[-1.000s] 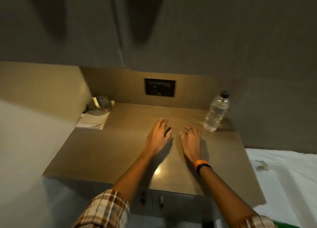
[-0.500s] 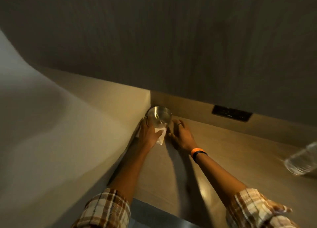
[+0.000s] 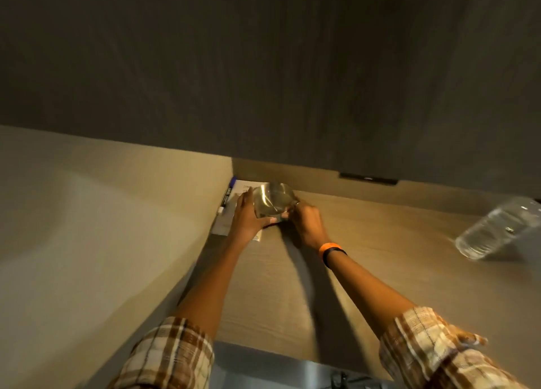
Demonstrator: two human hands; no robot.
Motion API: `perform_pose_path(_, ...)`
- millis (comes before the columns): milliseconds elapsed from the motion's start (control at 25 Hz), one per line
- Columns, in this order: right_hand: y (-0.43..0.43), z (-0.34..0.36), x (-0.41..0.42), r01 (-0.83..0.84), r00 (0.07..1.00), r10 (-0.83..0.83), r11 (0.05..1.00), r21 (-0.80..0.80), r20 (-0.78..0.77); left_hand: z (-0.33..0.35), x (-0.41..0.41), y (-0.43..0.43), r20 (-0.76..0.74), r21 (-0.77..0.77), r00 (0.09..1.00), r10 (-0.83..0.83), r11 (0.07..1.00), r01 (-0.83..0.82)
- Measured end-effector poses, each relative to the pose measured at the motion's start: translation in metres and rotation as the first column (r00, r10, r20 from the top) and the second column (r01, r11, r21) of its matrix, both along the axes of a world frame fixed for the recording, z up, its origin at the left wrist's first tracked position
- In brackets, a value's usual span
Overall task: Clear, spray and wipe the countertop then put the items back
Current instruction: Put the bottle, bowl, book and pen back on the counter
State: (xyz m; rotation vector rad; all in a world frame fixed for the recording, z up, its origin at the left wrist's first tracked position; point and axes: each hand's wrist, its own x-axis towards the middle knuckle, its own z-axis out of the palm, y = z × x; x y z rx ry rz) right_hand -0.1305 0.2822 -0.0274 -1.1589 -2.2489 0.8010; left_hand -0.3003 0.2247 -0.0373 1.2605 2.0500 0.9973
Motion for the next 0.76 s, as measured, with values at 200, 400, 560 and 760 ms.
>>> perform_pose_path(200, -0.020, -0.006, 0.110, 0.089, 0.991, -0.095, 0.994, -0.067, -0.090, -0.005, 0.090, 0.007, 0.437, 0.055, 0.883, -0.172, 0.985, 0.164)
perform_pose_path(400, -0.017, -0.020, 0.213, 0.256, 0.958, -0.269, 0.958, -0.127, -0.096, -0.011, 0.197, 0.021, 0.521, 0.173, 0.797, -0.305, 0.952, 0.251)
perform_pose_path(560, -0.001, -0.027, 0.244, 0.327, 0.934, -0.347, 0.925, -0.193, -0.082, -0.013, 0.232, 0.038, 0.441, 0.224, 0.827, -0.347, 0.936, 0.273)
perform_pose_path(760, 0.010, -0.033, 0.254, 0.367, 0.916, -0.393, 0.900, -0.234, -0.075, -0.020, 0.248, 0.052, 0.441, 0.241, 0.830, -0.340, 0.936, 0.256)
